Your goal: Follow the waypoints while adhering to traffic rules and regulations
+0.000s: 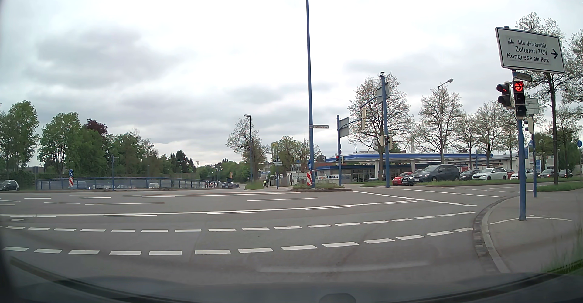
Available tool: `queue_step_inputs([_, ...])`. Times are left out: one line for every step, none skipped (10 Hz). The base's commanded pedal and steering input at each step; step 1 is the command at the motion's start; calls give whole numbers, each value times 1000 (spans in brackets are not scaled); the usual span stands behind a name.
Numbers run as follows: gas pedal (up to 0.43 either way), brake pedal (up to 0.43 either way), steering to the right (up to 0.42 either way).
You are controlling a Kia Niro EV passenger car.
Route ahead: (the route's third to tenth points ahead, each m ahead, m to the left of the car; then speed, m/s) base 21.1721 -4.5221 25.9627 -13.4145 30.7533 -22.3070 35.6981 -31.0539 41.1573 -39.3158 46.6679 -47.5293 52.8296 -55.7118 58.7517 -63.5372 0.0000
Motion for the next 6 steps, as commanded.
queue_step_inputs([0, 244, 33])
queue_step_inputs([0, 244, 33])
queue_step_inputs([0, 244, 33])
queue_step_inputs([0, 244, 33])
queue_step_inputs([0, 244, 33])
queue_step_inputs([0, 244, 33])
